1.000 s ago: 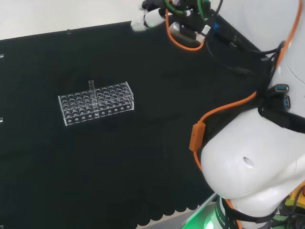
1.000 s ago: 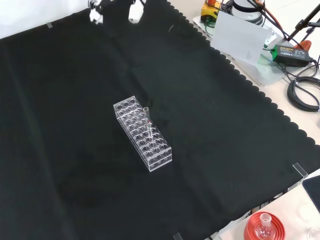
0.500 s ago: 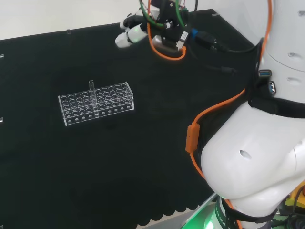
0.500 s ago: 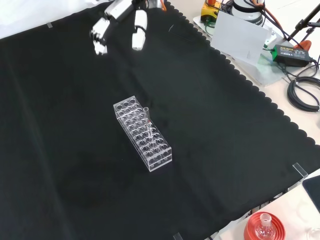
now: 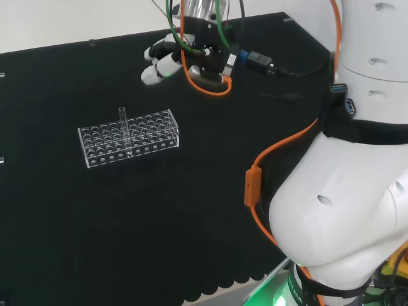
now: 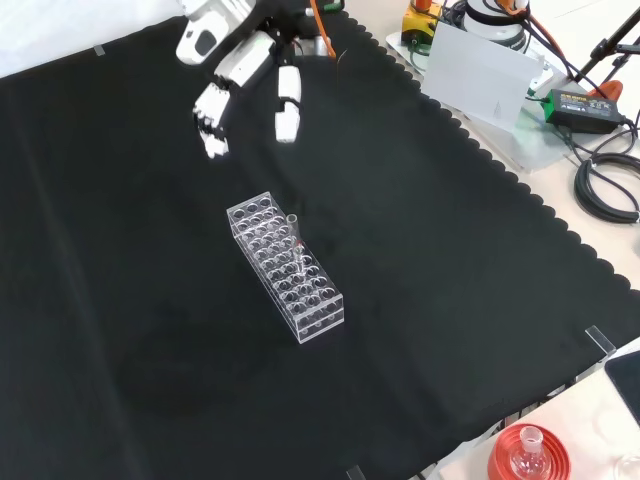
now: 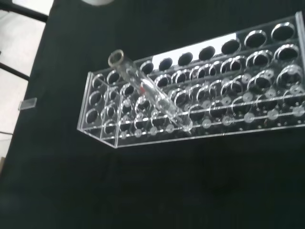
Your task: Pick up the test tube.
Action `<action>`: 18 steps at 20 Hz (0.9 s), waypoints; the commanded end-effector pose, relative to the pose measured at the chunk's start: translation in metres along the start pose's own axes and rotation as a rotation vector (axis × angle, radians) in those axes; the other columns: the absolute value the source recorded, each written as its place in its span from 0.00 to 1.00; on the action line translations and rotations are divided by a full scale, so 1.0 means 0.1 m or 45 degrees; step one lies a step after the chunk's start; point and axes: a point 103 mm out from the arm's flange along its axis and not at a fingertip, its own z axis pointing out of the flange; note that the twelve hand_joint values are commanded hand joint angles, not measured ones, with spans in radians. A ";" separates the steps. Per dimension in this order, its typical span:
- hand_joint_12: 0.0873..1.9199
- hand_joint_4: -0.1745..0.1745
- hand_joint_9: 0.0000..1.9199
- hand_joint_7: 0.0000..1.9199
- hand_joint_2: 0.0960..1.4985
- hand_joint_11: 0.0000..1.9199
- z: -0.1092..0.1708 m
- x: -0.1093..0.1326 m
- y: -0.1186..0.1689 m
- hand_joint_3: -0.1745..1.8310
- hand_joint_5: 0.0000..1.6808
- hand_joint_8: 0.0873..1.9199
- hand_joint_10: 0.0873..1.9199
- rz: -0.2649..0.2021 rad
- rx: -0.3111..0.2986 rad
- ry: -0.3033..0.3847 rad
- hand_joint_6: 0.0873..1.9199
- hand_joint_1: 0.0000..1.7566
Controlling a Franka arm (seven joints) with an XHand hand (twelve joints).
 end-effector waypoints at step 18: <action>0.72 0.42 0.12 0.20 0.43 0.00 0.86 0.41 0.50 0.36 0.27 0.38 0.45 -0.126 0.160 0.072 0.00 0.51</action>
